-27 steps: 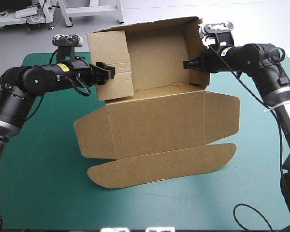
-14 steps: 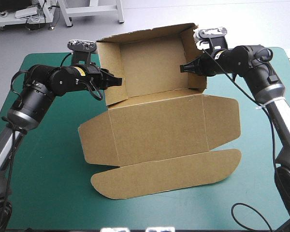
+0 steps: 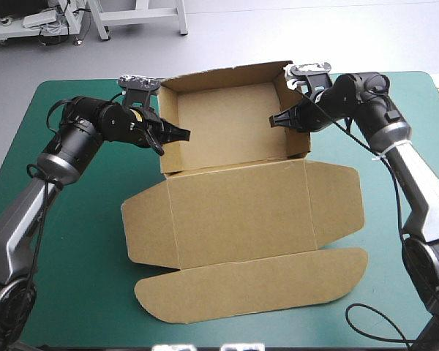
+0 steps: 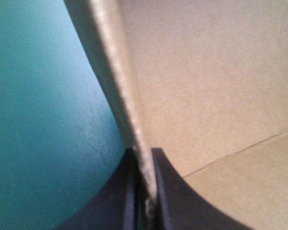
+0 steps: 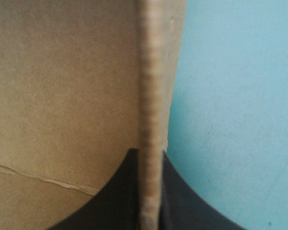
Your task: Fold the box
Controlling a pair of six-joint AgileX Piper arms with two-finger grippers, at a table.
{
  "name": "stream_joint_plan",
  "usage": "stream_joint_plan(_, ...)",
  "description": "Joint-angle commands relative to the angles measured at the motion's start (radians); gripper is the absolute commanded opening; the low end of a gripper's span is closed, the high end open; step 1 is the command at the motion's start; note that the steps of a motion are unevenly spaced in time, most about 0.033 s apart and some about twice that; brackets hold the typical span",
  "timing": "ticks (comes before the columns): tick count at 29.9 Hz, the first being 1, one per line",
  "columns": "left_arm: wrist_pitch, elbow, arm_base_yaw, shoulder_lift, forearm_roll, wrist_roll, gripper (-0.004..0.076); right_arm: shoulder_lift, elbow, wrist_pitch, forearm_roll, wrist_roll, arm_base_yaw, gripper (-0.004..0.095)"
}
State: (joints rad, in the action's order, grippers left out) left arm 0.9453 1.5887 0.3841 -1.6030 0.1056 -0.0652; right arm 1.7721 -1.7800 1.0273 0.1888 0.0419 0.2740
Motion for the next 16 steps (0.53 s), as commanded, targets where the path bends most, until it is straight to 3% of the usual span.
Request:
stream_joint_plan(1,0.028,0.035,0.014,-0.012,0.057,0.044,-0.0009,-0.014,-0.029,0.070,0.007,0.015,0.014,-0.0014)
stream_joint_plan(5,0.117,0.035,0.014,-0.075,0.106,0.090,-0.0009,0.031,-0.029,0.223,-0.035,0.025,0.014,-0.0015)
stream_joint_plan(9,0.173,0.035,0.014,-0.131,0.157,0.130,-0.0009,0.058,-0.017,0.223,-0.021,0.013,0.017,-0.0014)
stream_joint_plan(16,0.234,0.035,0.014,-0.188,0.154,0.155,-0.0009,0.097,-0.009,0.223,-0.128,-0.034,0.064,-0.0014)
